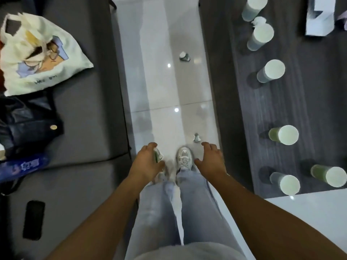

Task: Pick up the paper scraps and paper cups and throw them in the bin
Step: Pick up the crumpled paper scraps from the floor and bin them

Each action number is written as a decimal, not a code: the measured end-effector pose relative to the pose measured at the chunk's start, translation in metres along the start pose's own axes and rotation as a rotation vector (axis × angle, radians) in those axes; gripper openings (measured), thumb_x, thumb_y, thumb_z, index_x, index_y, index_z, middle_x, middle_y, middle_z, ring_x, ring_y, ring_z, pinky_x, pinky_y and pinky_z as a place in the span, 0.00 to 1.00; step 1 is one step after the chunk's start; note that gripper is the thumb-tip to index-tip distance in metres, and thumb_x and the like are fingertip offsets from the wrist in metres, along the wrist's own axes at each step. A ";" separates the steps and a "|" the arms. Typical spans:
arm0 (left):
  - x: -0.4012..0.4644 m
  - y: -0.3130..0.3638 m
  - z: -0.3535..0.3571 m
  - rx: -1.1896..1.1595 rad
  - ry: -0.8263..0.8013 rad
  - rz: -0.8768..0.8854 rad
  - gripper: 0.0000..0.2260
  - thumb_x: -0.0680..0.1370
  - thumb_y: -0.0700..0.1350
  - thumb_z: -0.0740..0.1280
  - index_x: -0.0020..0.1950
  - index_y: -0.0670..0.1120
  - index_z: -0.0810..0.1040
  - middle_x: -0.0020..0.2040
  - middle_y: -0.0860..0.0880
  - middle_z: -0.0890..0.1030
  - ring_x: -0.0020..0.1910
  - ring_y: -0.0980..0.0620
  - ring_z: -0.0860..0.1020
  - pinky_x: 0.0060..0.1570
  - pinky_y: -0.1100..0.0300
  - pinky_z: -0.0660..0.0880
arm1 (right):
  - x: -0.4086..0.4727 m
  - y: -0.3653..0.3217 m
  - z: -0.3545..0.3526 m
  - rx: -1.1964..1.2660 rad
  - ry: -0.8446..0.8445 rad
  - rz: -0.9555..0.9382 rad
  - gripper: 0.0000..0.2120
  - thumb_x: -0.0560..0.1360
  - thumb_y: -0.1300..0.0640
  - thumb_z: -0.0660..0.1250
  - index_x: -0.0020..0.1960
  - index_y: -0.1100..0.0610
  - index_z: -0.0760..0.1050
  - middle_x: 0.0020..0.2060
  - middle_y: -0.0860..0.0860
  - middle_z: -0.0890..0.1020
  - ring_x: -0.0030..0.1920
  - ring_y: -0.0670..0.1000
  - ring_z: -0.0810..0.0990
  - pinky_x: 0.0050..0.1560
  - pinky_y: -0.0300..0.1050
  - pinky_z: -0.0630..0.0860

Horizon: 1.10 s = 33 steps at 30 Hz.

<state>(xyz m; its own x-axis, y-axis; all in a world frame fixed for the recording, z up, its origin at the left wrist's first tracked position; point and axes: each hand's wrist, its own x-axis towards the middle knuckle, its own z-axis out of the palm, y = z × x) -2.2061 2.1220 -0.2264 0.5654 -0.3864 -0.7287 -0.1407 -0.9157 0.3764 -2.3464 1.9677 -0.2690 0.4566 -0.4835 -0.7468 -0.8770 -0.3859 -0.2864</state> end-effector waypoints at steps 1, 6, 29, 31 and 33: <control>0.020 -0.003 0.004 0.009 0.008 0.003 0.27 0.72 0.44 0.71 0.69 0.45 0.67 0.61 0.43 0.74 0.59 0.45 0.73 0.56 0.57 0.69 | 0.020 0.002 0.007 0.007 0.005 0.012 0.32 0.77 0.51 0.66 0.76 0.54 0.57 0.72 0.54 0.65 0.70 0.57 0.64 0.68 0.50 0.65; 0.128 -0.032 0.041 0.076 -0.012 0.064 0.27 0.72 0.43 0.72 0.69 0.46 0.67 0.59 0.45 0.74 0.56 0.46 0.74 0.51 0.61 0.67 | 0.126 0.027 0.066 0.014 0.014 0.050 0.32 0.77 0.51 0.66 0.76 0.55 0.56 0.73 0.54 0.62 0.70 0.57 0.62 0.66 0.49 0.66; 0.419 -0.128 0.196 0.198 -0.088 0.143 0.28 0.72 0.48 0.73 0.69 0.50 0.67 0.62 0.46 0.74 0.57 0.46 0.74 0.54 0.57 0.70 | 0.383 0.118 0.286 0.150 0.123 0.240 0.25 0.77 0.65 0.63 0.71 0.49 0.65 0.70 0.51 0.60 0.64 0.55 0.65 0.57 0.43 0.72; 0.404 -0.120 0.183 0.194 -0.094 0.142 0.28 0.72 0.48 0.73 0.69 0.50 0.67 0.62 0.45 0.74 0.57 0.45 0.74 0.54 0.58 0.70 | 0.367 0.100 0.267 0.190 0.118 0.213 0.25 0.77 0.64 0.63 0.72 0.49 0.64 0.70 0.50 0.62 0.63 0.55 0.66 0.59 0.44 0.72; 0.380 -0.107 0.162 0.185 -0.097 0.137 0.28 0.72 0.48 0.73 0.69 0.49 0.67 0.63 0.45 0.74 0.58 0.45 0.74 0.55 0.57 0.70 | 0.343 0.078 0.237 0.210 0.132 0.170 0.26 0.77 0.62 0.63 0.72 0.49 0.64 0.69 0.51 0.63 0.62 0.55 0.69 0.60 0.47 0.73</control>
<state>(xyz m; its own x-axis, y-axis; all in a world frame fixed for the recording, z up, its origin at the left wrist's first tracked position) -2.1079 2.0550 -0.6368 0.4517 -0.5087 -0.7329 -0.3622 -0.8553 0.3704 -2.2942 1.9579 -0.6895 0.3038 -0.6308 -0.7140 -0.9481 -0.1260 -0.2921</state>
